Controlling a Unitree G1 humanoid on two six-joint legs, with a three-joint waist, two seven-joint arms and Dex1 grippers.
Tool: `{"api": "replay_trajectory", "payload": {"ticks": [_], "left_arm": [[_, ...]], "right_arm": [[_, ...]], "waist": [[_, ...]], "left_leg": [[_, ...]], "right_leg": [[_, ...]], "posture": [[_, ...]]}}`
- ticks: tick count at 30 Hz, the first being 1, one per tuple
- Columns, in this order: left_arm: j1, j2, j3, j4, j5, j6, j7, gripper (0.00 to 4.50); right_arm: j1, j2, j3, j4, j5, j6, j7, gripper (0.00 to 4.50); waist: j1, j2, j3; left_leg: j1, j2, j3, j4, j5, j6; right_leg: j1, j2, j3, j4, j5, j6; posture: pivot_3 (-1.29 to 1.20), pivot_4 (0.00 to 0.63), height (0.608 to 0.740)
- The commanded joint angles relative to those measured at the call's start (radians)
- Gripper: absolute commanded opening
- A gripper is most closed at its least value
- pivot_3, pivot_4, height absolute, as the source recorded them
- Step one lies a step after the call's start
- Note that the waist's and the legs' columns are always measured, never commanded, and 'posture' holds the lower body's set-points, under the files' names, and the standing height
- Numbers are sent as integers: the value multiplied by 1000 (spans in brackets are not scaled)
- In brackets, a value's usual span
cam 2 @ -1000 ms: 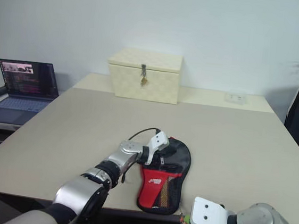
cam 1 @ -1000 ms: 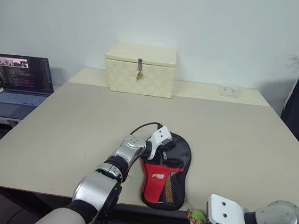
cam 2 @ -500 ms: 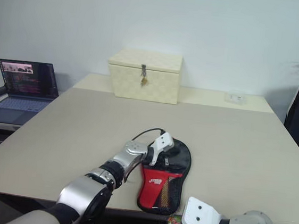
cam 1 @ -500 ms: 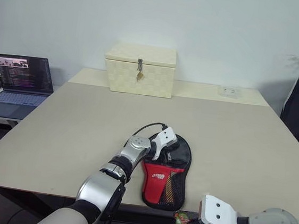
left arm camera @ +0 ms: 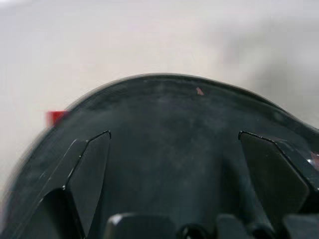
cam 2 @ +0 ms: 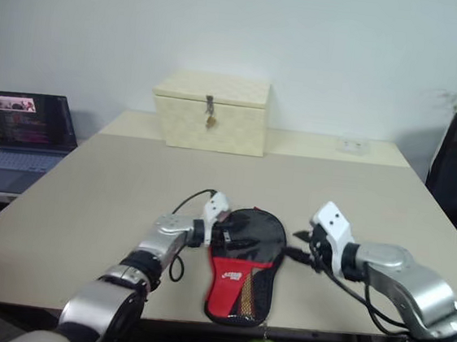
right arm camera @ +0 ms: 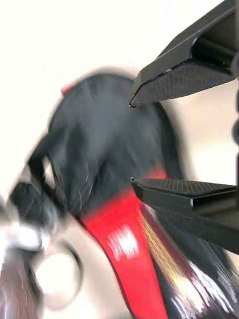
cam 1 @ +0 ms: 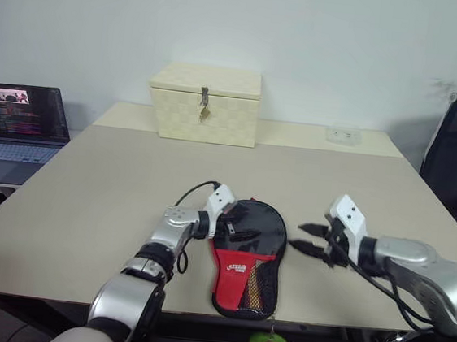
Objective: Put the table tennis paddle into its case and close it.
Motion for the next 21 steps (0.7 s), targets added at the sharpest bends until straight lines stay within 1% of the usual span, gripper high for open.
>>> {"api": "replay_trajectory", "payload": {"ticks": [1,4,7,9,11,13,17,19,21], "left_arm": [[106,61,51,-337,-105,160,10,4500],[283,125,82,-618,-154,298,61,4500],[388,146,98,-802,-188,406,137,4500],[424,161,104,-865,-206,446,163,4500],[410,172,84,-870,-191,454,182,4500],[393,194,86,-857,-199,457,178,4500],[405,223,79,-840,-211,458,168,4500],[405,222,90,-846,-229,477,181,4500],[386,217,91,-821,-233,470,190,4500]], "right_arm": [[-54,45,-3,200,-101,-198,79,2415],[-99,78,-19,388,-152,-313,142,2415],[-138,65,-37,553,-199,-417,217,2415],[-157,50,-55,638,-213,-455,256,2415],[-192,27,-73,738,-234,-496,289,2415],[-214,10,-85,783,-250,-514,307,2415],[-232,2,-115,813,-263,-507,319,2415],[-233,-16,-118,794,-273,-493,337,2415],[-253,-27,-124,816,-288,-494,340,2415]], "waist": [[3,0,0],[8,1,0],[15,3,2],[23,3,2],[24,4,2],[24,4,3],[10,5,3],[6,6,4],[5,6,4]], "left_leg": [[-1,2,-1,0,0,0],[-4,6,0,0,-1,1],[-4,7,-1,1,-2,3],[-5,6,-2,3,-2,3],[-5,7,-2,3,-2,3],[-4,6,-2,3,-2,4],[0,7,2,2,-2,4],[1,9,4,1,-2,4],[1,11,4,1,-2,4]], "right_leg": [[-1,0,0,0,0,0],[-3,-1,0,-1,0,-1],[-3,-4,1,-2,0,-1],[-3,-4,0,-1,1,-2],[-2,-4,0,-1,1,-3],[-1,-1,0,-1,2,-3],[0,0,1,-1,2,-3],[0,0,2,-1,2,-3],[0,1,2,-1,2,-4]], "posture": [[0,150,740],[0,150,740],[0,150,740],[0,150,740],[0,150,740],[0,150,740],[0,150,740],[0,150,740],[0,150,740]]}}
